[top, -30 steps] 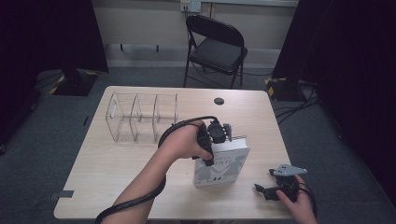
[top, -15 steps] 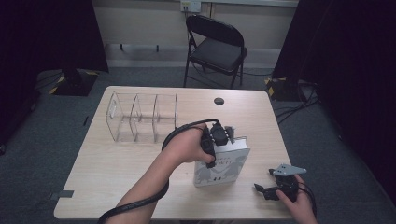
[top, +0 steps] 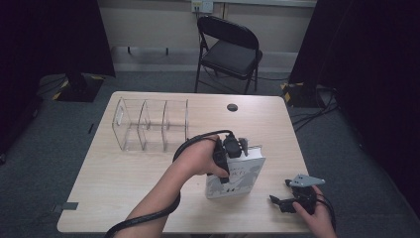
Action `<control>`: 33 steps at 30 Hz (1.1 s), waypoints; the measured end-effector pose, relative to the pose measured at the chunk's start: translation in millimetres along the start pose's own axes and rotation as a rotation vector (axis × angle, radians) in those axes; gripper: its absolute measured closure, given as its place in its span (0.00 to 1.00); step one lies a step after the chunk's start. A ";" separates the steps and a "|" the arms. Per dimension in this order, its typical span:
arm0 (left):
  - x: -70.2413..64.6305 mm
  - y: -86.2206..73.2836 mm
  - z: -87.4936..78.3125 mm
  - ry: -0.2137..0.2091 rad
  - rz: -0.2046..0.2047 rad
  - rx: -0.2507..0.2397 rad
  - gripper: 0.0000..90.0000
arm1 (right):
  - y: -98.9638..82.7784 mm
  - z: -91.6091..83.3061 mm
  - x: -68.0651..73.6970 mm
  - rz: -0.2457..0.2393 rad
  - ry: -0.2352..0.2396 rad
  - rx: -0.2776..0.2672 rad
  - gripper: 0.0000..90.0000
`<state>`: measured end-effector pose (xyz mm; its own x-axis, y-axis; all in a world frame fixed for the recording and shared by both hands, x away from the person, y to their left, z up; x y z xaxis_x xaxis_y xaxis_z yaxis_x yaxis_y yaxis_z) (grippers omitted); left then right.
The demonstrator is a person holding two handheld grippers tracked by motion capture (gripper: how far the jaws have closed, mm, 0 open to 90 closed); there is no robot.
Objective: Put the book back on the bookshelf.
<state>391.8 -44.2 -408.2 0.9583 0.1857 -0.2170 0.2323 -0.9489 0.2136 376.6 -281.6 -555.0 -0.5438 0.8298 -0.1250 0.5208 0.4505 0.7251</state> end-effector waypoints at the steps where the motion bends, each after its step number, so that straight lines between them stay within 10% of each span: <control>1: -0.5 0.1 -0.2 0.003 0.005 -0.001 0.40 | 0.2 0.3 -0.2 -0.004 0.000 -0.004 0.11; 14: -5.6 0.7 -0.9 -0.026 -0.033 -0.045 0.45 | 0.2 0.3 -0.2 -0.004 0.000 -0.004 0.11; 19: -6.1 -1.4 -8.0 0.053 -0.079 -0.056 0.56 | 0.2 0.3 -0.2 -0.004 0.000 -0.003 0.11; 33: -9.5 -7.5 -14.4 0.076 -0.135 -0.030 0.58 | 0.1 0.0 0.1 -0.007 0.005 -0.006 0.11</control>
Point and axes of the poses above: each handheld gripper's, and its own axes: z roughly forward along the jaws, y roughly out of its top, x roughly to its left, the point moved 8 cm from there along z, roughly forward along the jaws, and after that the axes turned 10 degrees about -y, right-handed, at the moved point
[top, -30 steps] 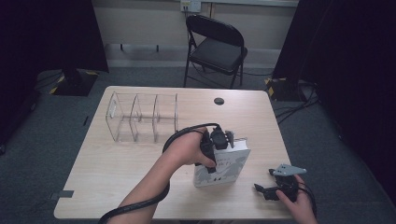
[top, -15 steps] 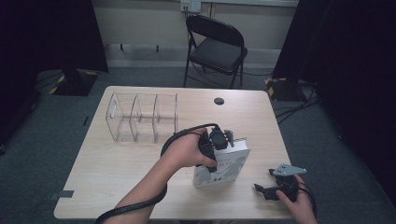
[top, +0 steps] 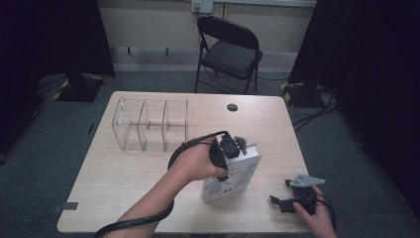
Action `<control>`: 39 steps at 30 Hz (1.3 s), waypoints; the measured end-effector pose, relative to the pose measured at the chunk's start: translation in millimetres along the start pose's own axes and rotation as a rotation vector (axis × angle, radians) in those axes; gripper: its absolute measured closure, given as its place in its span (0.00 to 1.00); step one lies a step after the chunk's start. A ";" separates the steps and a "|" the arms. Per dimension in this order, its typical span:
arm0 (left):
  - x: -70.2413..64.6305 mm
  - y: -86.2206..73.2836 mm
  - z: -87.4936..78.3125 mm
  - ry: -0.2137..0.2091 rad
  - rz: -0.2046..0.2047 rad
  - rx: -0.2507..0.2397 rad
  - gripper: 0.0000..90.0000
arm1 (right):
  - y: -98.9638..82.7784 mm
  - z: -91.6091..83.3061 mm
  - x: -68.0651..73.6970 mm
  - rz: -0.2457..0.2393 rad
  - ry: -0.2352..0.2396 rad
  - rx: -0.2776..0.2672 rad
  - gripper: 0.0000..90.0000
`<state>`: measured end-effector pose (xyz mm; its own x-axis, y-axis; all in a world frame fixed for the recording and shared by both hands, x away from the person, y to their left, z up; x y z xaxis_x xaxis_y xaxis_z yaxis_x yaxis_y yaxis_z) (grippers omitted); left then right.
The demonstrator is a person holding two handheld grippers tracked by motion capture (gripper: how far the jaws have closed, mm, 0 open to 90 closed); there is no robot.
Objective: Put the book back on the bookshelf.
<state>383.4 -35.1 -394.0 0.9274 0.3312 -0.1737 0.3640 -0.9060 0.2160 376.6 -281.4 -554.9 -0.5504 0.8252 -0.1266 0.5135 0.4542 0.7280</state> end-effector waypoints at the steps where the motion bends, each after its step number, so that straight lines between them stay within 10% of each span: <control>1: 1.4 -0.7 -1.4 0.002 -0.011 0.005 0.58 | 0.0 0.0 0.0 0.000 0.000 0.000 0.11; 7: 7.0 -6.7 -8.0 0.007 -0.109 0.013 0.58 | -0.1 0.0 0.1 -0.002 0.004 0.000 0.11; 39: 37.4 -65.0 -49.8 0.026 -0.293 -0.055 0.58 | -0.1 0.0 0.1 -0.002 0.004 0.000 0.11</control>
Point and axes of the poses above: each handheld gripper's, and its own axes: z roughly forward along the jaws, y roughly out of its top, x roughly to its left, the point moved 8 cm from there along z, roughly forward along the jaws, and after that the axes turned 10 degrees about -y, right-handed, at the moved point
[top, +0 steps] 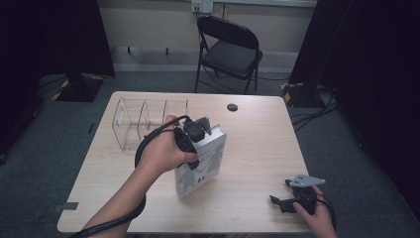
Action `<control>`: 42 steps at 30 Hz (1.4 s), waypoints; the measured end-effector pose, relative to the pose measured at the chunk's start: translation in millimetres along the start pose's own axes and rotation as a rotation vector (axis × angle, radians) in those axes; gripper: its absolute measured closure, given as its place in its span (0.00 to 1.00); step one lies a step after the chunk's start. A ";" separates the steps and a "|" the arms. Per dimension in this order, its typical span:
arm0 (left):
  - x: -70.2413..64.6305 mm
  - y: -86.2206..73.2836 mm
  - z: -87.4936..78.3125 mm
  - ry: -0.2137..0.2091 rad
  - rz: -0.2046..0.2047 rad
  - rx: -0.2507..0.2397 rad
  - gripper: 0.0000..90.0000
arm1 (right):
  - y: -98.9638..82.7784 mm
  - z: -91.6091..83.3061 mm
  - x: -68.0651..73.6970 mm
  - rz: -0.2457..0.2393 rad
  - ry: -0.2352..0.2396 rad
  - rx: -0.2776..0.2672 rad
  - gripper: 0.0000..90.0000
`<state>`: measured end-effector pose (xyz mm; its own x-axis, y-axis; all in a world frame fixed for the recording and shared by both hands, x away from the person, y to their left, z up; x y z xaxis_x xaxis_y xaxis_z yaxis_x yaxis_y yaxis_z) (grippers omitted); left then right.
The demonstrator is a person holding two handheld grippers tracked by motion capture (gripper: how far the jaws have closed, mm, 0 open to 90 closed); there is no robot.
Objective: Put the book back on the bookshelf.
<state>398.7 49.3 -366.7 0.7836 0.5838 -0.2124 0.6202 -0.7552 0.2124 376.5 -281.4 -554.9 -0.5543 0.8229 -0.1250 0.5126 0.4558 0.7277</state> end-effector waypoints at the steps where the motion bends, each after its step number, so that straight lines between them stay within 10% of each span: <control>1: 1.7 -1.6 -0.5 0.001 -0.003 -0.004 0.58 | 0.0 0.0 0.0 0.000 0.000 0.000 0.11; 42: 35.9 -58.1 -26.3 0.025 -0.135 -0.023 0.58 | 0.0 0.0 0.0 0.000 0.000 0.000 0.11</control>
Point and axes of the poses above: each handheld gripper's, and its own axes: z roughly forward along the jaws, y roughly out of its top, x roughly to its left, the point moved 8 cm from there along z, roughly forward along the jaws, and after that the axes turned 10 degrees about -y, right-handed, at the moved point
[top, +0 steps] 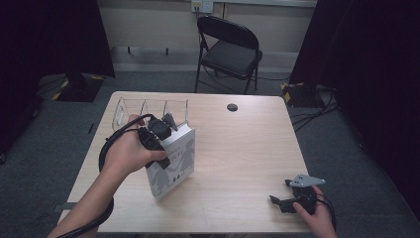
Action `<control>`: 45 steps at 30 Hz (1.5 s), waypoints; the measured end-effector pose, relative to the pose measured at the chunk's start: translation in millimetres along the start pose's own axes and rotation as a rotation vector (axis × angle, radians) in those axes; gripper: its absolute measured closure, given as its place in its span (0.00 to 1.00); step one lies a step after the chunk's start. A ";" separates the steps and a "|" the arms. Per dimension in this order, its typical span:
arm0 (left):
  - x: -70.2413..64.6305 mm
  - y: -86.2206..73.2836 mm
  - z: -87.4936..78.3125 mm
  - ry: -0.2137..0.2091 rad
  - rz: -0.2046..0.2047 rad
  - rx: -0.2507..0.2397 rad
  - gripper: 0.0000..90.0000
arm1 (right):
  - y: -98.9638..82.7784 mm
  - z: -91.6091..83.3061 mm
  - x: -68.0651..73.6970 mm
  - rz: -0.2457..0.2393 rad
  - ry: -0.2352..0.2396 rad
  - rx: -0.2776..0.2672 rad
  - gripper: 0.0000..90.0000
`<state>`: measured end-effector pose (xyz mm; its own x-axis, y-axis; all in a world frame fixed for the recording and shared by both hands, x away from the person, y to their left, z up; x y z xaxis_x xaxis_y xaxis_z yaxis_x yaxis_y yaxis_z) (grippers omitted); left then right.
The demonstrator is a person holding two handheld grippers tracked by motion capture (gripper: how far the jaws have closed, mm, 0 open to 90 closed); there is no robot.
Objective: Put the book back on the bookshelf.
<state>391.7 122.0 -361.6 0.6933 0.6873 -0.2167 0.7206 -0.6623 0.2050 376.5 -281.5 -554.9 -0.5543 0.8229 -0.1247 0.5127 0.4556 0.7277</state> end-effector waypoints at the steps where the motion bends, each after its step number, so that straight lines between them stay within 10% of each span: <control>1: 1.0 -2.1 -0.8 -0.002 -0.001 0.000 0.58 | 0.0 0.0 0.0 0.000 0.000 0.000 0.11; 19: 19.7 -25.4 -7.5 0.004 -0.078 -0.012 0.58 | 0.1 0.0 -0.1 0.000 -0.002 -0.001 0.11; 45: 41.8 -6.8 -1.1 0.028 -0.181 -0.056 0.58 | 0.1 0.1 0.0 0.000 -0.002 -0.001 0.11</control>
<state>415.8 155.5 -371.0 0.5514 0.8024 -0.2282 0.8322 -0.5099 0.2178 376.6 -281.4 -554.9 -0.5531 0.8236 -0.1255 0.5121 0.4549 0.7286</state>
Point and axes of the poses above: each handheld gripper's, and its own axes: z roughly forward along the jaws, y roughly out of its top, x roughly to its left, the point moved 8 cm from there along z, roughly forward along the jaws, and after that the axes turned 10 degrees about -y, right-handed, at the moved point
